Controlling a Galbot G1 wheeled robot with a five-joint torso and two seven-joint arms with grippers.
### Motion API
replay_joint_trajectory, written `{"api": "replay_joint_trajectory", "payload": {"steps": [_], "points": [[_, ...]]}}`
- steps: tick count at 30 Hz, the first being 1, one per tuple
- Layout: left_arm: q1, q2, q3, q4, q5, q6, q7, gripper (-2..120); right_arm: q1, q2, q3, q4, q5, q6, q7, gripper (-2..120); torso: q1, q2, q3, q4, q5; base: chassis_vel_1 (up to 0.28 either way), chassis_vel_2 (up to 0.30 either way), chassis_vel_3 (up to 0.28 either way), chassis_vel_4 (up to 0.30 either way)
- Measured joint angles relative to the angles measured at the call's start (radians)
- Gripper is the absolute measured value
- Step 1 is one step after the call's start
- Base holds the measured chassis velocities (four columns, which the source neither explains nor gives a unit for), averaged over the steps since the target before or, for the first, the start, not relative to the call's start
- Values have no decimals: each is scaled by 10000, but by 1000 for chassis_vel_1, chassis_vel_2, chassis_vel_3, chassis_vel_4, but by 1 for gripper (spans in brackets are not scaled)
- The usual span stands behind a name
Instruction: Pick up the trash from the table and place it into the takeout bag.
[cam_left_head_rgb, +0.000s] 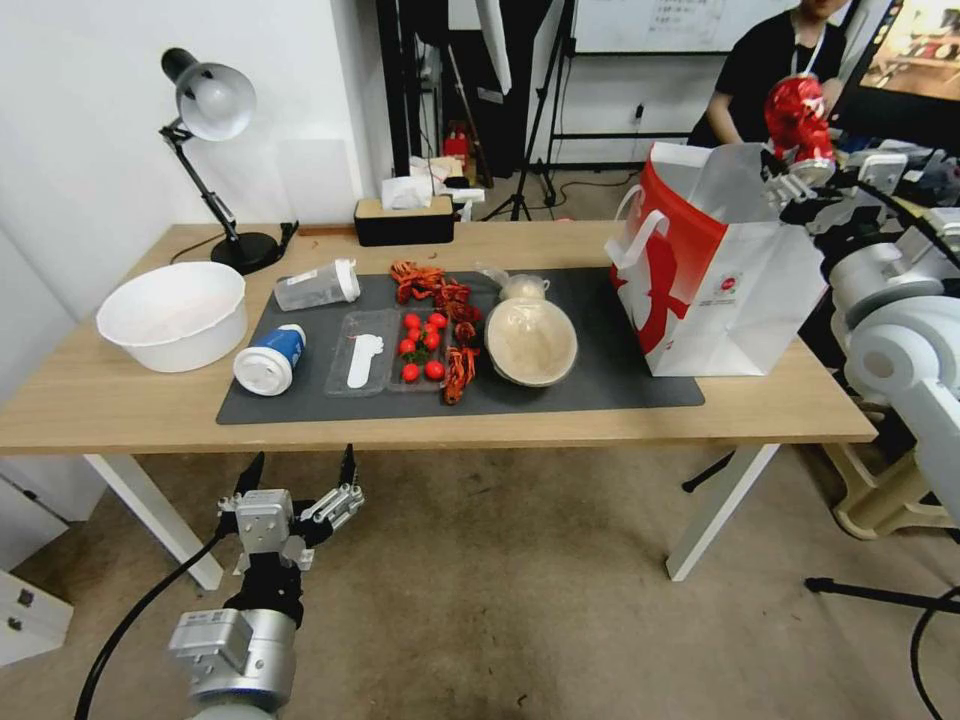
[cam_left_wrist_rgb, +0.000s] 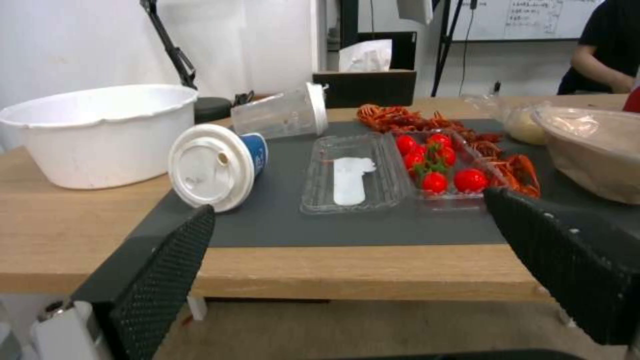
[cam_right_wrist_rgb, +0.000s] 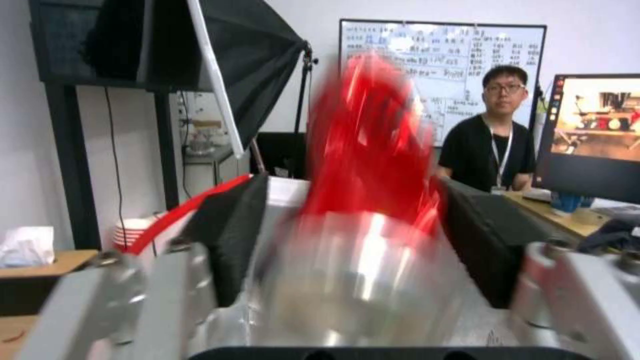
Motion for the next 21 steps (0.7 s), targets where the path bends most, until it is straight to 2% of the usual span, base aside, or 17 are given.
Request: {"api": "replay_joint_trajectory", "payload": {"steps": [1, 3, 7, 10, 21], "points": [[0, 0, 0, 0, 0, 0, 0, 100, 0, 0, 0, 0, 0, 0, 0, 65, 0, 0, 0, 0, 0, 0, 0, 0, 0], [1, 14, -6, 4, 0, -1, 0, 100, 2, 27, -8, -79, 62, -162, 3, 75, -1, 0, 0, -1, -1, 0, 0, 0, 0], [0, 64, -58, 6, -6, 2, -38, 100, -30, 24, -8, -113, 64, -294, 22, 84, -2, 2, 0, -1, -2, 0, 0, 0, 0], [17, 68, -85, -20, -1, 114, -109, 100, -67, -16, 2, -104, 34, -320, 11, 97, -2, 3, 0, 0, -3, 0, 0, 0, 0], [185, 81, -103, -161, -2, 129, -139, 100, -334, 1, 46, 645, 152, -13, -100, 100, -2, 3, -1, 1, -5, 0, 0, 0, 0]]}}
